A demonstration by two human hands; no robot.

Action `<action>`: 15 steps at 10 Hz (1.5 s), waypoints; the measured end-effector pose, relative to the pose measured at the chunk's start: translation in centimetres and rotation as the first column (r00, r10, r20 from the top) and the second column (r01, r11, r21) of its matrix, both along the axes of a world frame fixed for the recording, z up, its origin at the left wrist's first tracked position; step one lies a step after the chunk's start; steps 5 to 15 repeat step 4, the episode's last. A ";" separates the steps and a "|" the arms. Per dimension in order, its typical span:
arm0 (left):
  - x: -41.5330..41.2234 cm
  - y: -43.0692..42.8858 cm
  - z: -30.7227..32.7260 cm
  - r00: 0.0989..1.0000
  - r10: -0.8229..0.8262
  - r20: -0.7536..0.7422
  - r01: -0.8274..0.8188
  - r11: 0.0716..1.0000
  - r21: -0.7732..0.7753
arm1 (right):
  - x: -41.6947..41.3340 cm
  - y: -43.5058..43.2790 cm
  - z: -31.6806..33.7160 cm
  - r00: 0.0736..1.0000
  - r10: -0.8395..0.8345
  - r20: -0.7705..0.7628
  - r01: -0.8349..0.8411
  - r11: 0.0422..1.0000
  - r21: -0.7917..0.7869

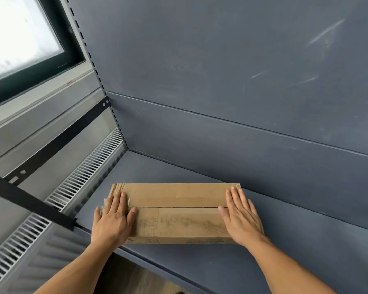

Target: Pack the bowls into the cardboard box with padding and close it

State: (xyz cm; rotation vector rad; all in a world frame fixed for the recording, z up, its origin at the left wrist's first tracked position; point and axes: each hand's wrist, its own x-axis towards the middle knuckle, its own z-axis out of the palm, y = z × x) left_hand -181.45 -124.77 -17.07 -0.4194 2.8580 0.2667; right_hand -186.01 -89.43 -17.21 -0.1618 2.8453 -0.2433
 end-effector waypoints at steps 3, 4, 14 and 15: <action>1.9 2.0 1.5 0.997 0.046 0.068 -0.043 0.998 -0.044 | 1.6 1.8 1.8 0.987 -0.033 0.155 0.043 0.997 -0.060; 3.0 3.7 2.2 0.999 0.043 0.031 -0.041 0.997 -0.068 | 2.0 2.3 3.5 0.984 -0.007 0.179 0.026 0.994 -0.105; 3.0 3.7 2.2 0.999 0.043 0.031 -0.041 0.997 -0.068 | 2.0 2.3 3.5 0.984 -0.007 0.179 0.026 0.994 -0.105; 3.0 3.7 2.2 0.999 0.043 0.031 -0.041 0.997 -0.068 | 2.0 2.3 3.5 0.984 -0.007 0.179 0.026 0.994 -0.105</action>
